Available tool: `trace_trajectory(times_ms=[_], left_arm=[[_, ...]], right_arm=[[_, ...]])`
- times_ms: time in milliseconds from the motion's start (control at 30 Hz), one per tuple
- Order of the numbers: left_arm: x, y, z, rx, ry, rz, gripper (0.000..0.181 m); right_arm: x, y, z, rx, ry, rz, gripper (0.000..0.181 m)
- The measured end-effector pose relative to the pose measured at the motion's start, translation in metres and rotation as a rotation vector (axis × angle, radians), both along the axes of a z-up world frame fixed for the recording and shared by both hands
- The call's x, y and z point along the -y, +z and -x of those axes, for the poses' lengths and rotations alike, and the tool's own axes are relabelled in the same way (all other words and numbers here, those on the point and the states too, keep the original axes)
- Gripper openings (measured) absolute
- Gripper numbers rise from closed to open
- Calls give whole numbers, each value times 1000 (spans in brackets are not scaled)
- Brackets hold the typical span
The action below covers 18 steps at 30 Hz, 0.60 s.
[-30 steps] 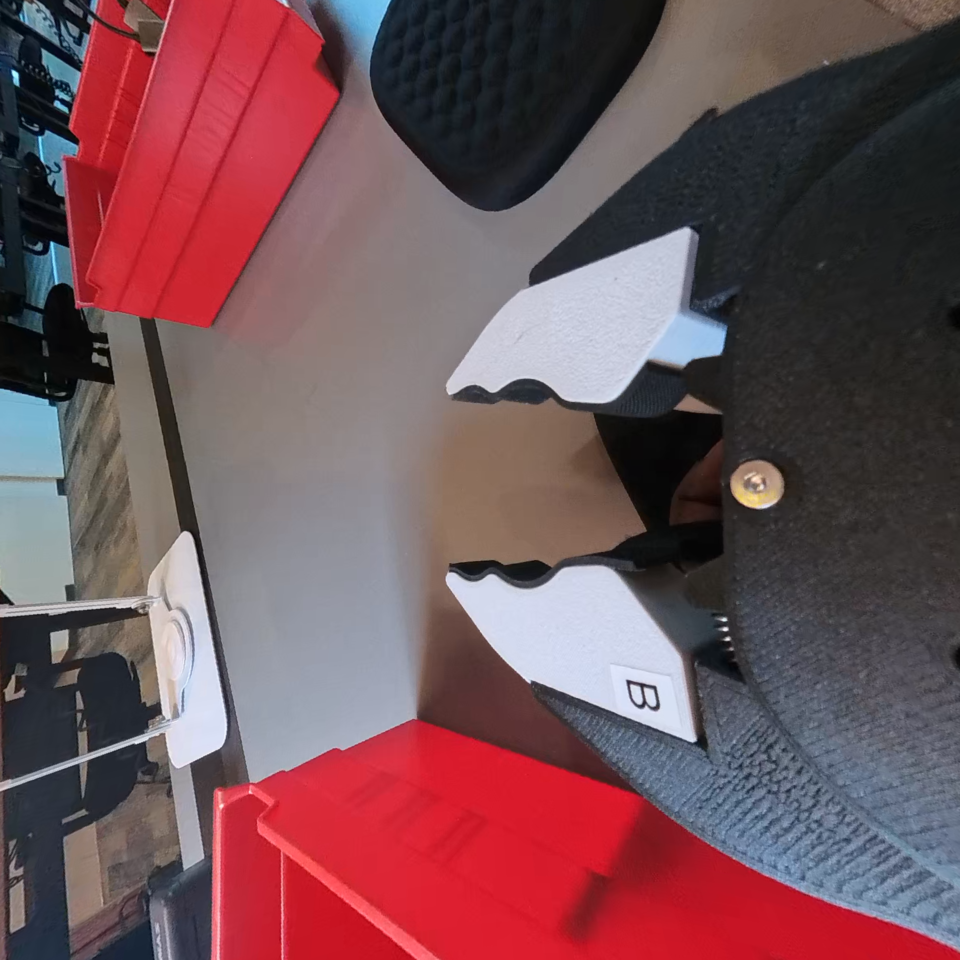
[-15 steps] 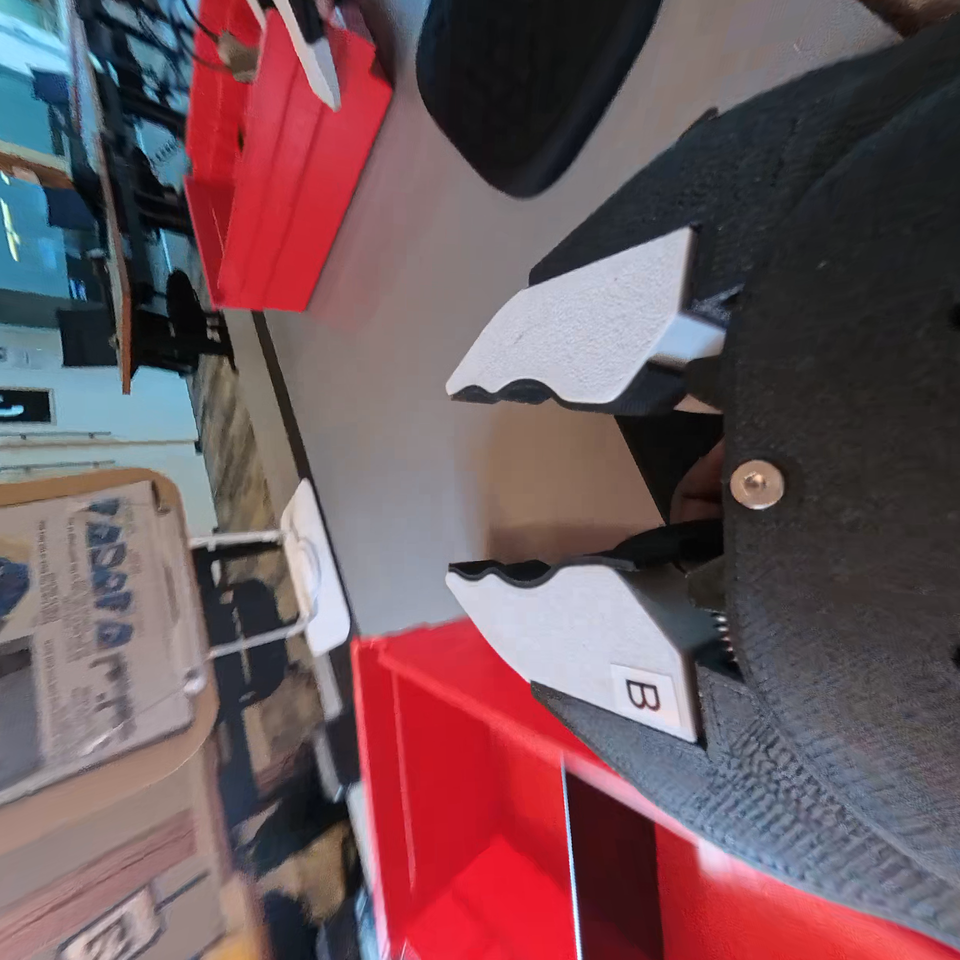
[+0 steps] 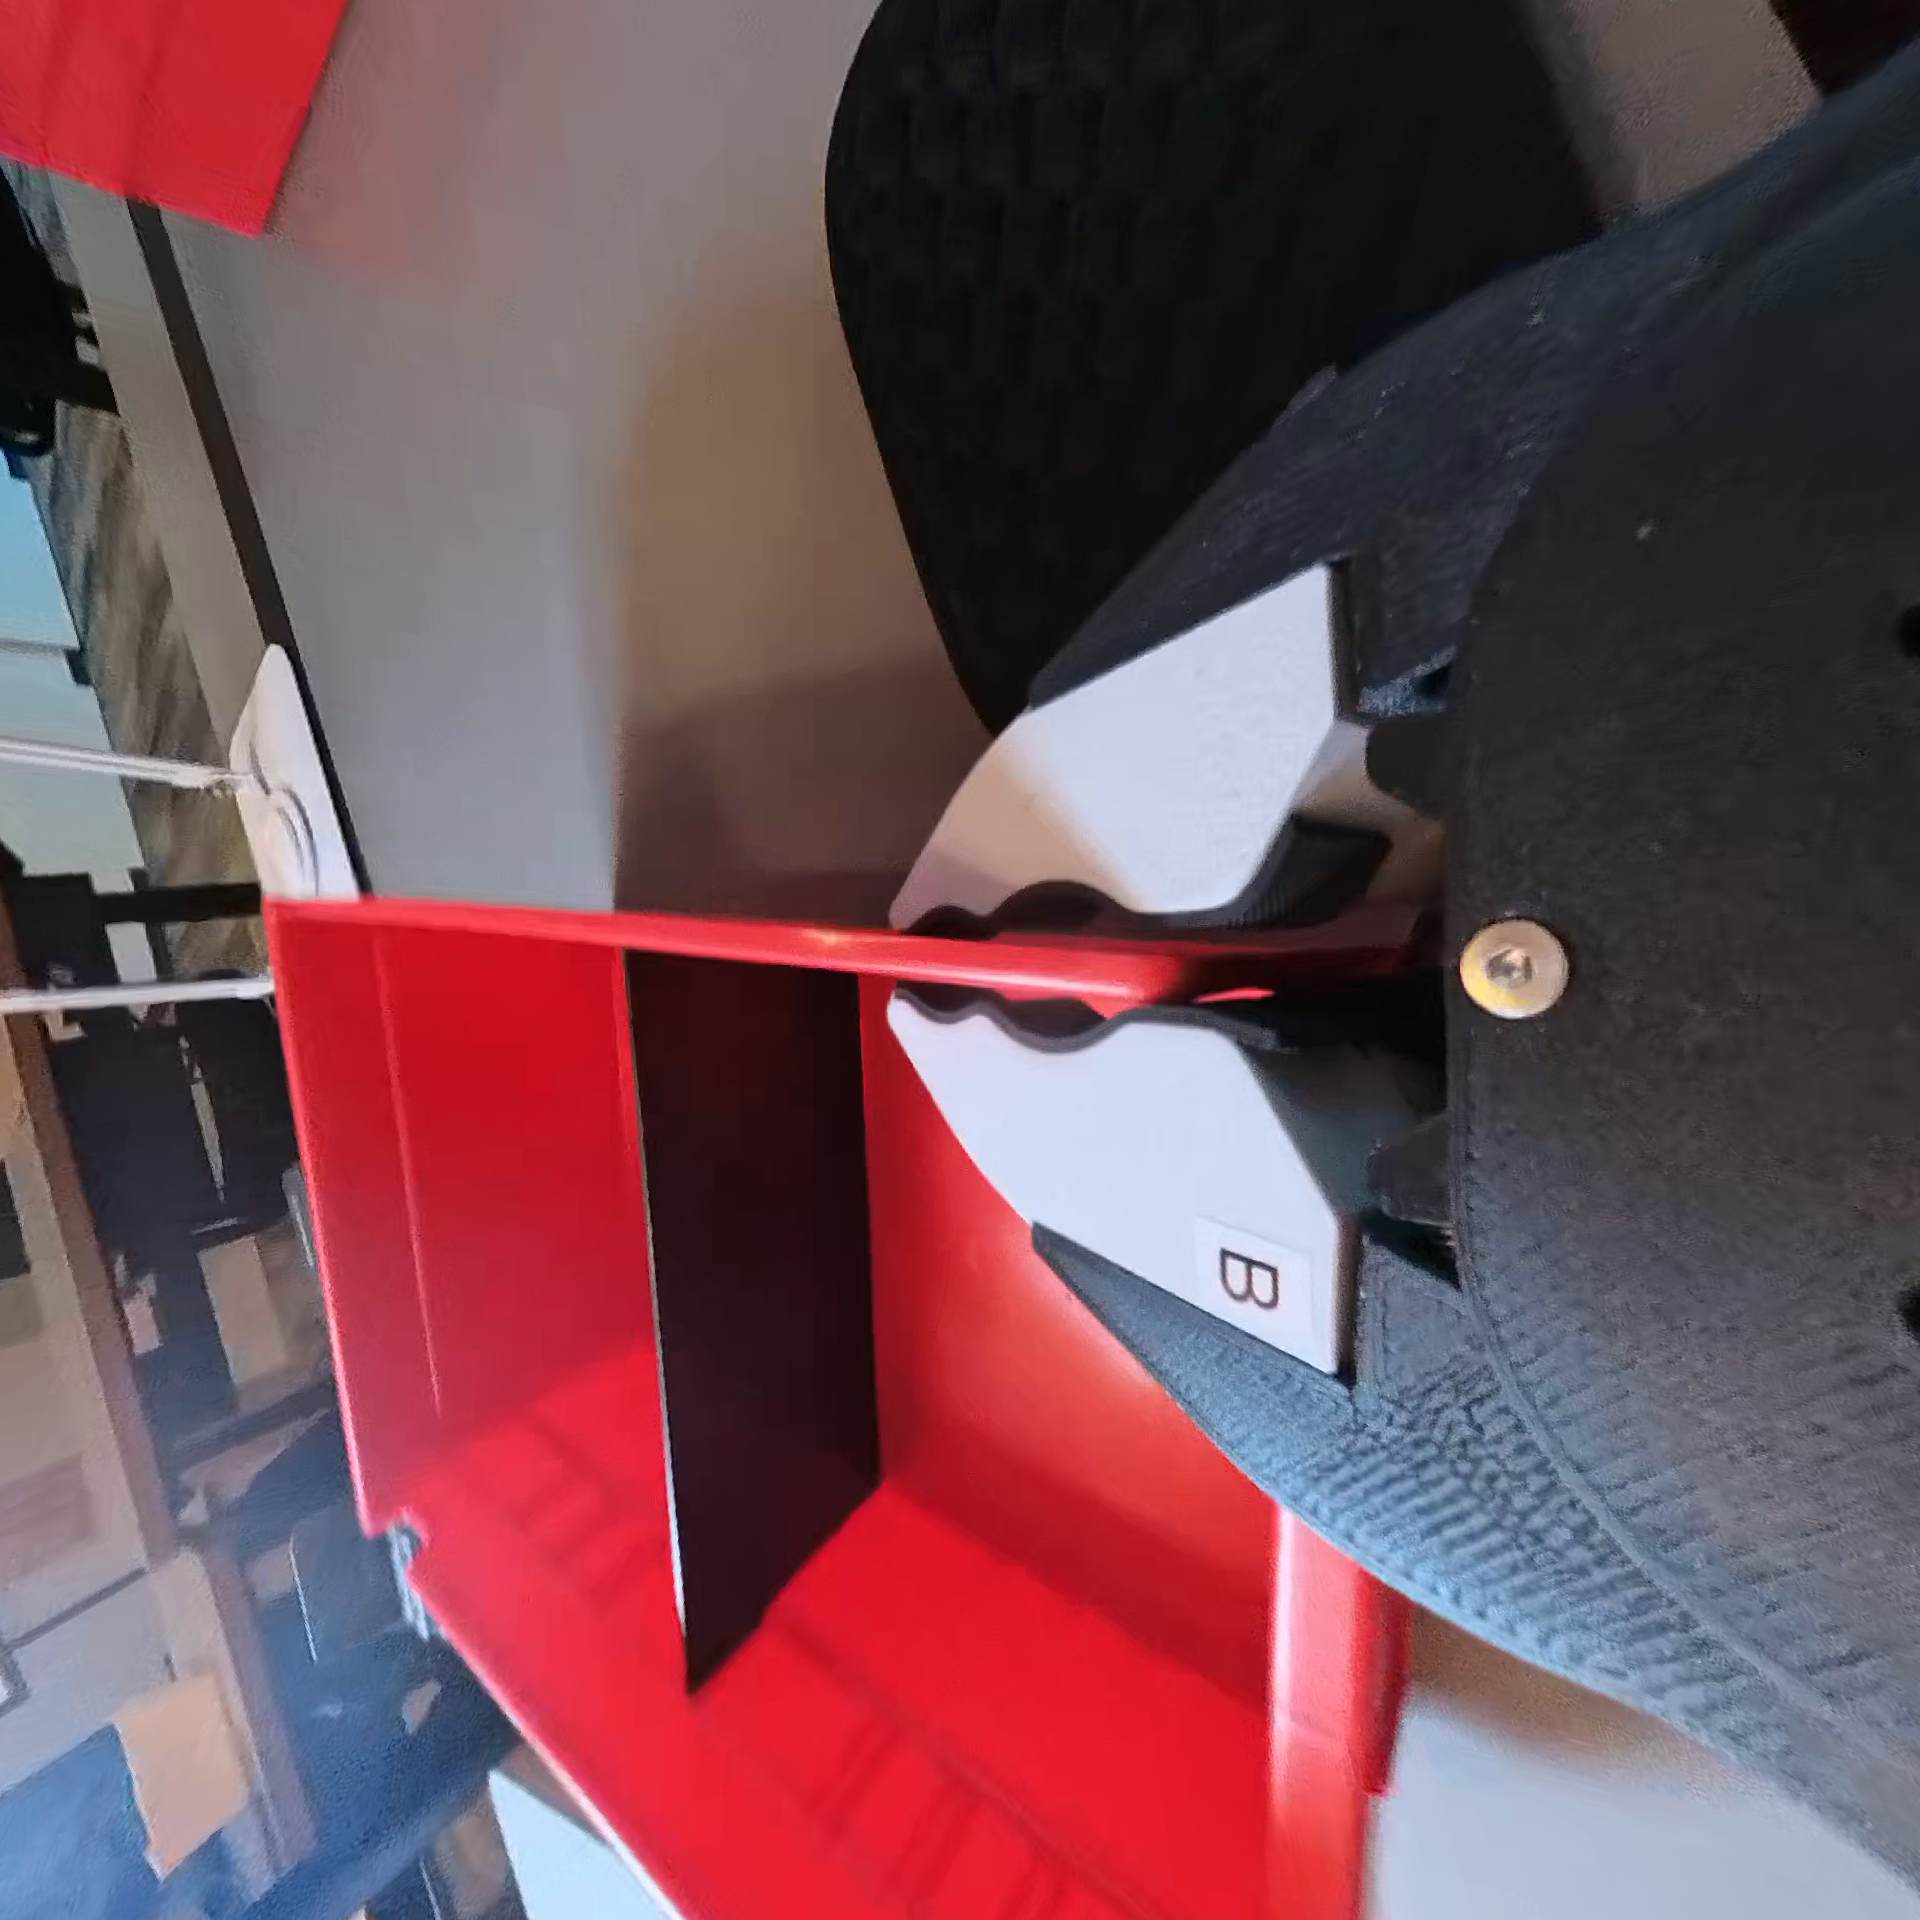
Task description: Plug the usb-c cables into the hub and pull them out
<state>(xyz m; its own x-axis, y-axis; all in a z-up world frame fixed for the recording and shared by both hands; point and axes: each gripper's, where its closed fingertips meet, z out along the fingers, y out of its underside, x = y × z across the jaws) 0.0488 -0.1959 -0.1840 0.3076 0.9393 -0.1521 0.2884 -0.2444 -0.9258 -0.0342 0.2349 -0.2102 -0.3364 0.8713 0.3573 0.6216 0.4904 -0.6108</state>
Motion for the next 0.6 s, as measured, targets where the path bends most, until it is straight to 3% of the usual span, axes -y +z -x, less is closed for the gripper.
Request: trace_trajectory(times_ms=[267, 433, 533, 600], left_arm=[[20, 2, 5, -62, 248, 11, 6], [26, 2, 11, -65, 373, -50, 5], [19, 9, 13, -120, 362, -167, 12], [5, 18, 10, -144, 263, -302, 33]], right_arm=[[107, 1, -14, -1, 213, 18, 17], [196, 1, -34, -6, 441, 21, 23], [246, 2, -43, -8, 565, 36, 25], [273, 2, -45, -5, 625, 50, 25]])
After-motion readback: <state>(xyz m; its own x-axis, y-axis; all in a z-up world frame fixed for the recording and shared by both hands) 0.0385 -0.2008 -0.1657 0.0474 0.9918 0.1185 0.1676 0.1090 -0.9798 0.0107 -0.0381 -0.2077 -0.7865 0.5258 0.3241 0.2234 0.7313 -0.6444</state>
